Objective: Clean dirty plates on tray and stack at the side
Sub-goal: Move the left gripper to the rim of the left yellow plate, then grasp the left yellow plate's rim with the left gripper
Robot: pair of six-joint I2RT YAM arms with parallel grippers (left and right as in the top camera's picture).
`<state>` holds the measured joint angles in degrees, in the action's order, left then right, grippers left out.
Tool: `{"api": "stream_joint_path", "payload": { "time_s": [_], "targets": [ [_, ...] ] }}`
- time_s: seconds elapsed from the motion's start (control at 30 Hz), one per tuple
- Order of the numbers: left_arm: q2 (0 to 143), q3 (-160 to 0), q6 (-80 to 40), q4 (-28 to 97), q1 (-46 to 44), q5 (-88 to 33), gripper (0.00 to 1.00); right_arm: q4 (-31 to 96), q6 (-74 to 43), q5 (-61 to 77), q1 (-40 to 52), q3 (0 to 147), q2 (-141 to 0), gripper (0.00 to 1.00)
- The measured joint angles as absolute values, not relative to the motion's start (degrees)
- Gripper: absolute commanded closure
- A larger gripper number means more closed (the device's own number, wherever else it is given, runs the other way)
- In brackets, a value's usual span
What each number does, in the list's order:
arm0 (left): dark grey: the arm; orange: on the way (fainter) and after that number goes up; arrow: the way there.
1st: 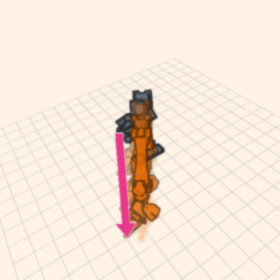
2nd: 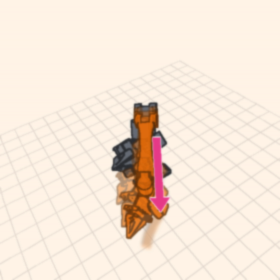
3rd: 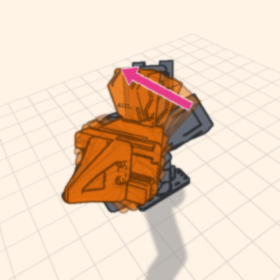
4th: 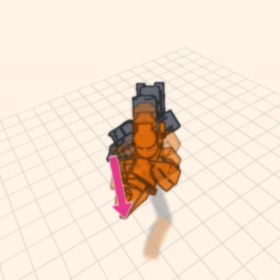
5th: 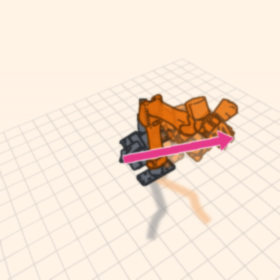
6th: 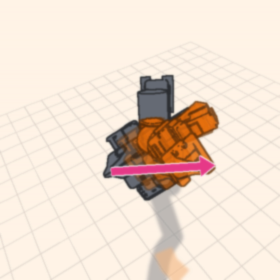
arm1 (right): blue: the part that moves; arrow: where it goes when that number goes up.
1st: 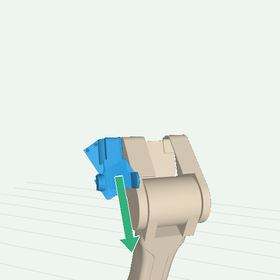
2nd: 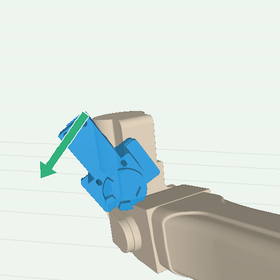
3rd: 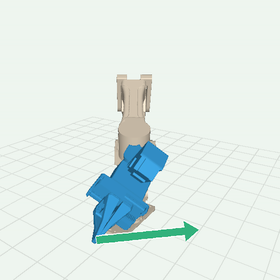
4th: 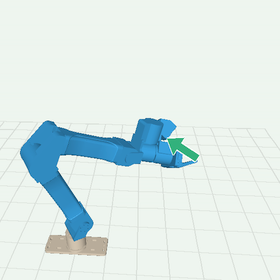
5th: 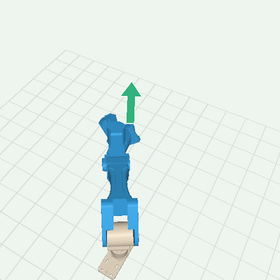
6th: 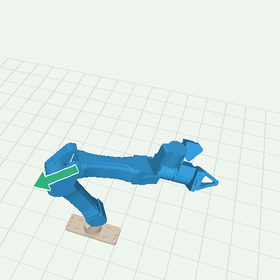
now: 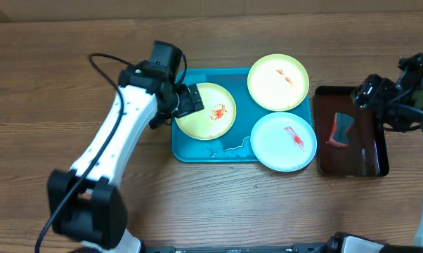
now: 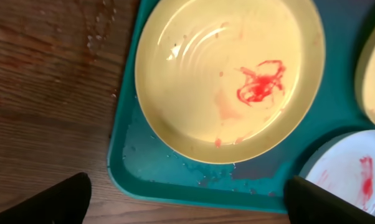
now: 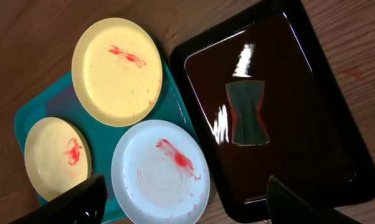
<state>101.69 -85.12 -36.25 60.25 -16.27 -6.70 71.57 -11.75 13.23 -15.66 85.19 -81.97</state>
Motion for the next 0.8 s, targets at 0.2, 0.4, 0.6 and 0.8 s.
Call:
{"api": "stream_joint_path", "payload": {
  "time_s": [0.2, 0.4, 0.6, 0.8],
  "targets": [
    [107.2, -85.2, -40.2, 63.7, -16.3, -7.5, 0.32, 71.5, -11.7, 12.7, -15.7, 85.2, -82.6, 0.17],
    [109.8, -85.2, -48.2, 61.9, -17.8, -4.6, 0.52, 71.2, -11.1, 12.4, -15.7, 85.2, -82.9, 0.17],
    [112.5, -85.2, -54.1, 61.7, -21.0, -0.4, 0.56, 71.2, -10.9, 12.0, -15.7, 85.2, -83.0, 0.17],
    [115.8, -85.2, -56.5, 59.8, -21.0, 3.6, 0.56, 71.2, -10.5, 12.0, -15.7, 85.2, -83.0, 0.17]
  ]
}}
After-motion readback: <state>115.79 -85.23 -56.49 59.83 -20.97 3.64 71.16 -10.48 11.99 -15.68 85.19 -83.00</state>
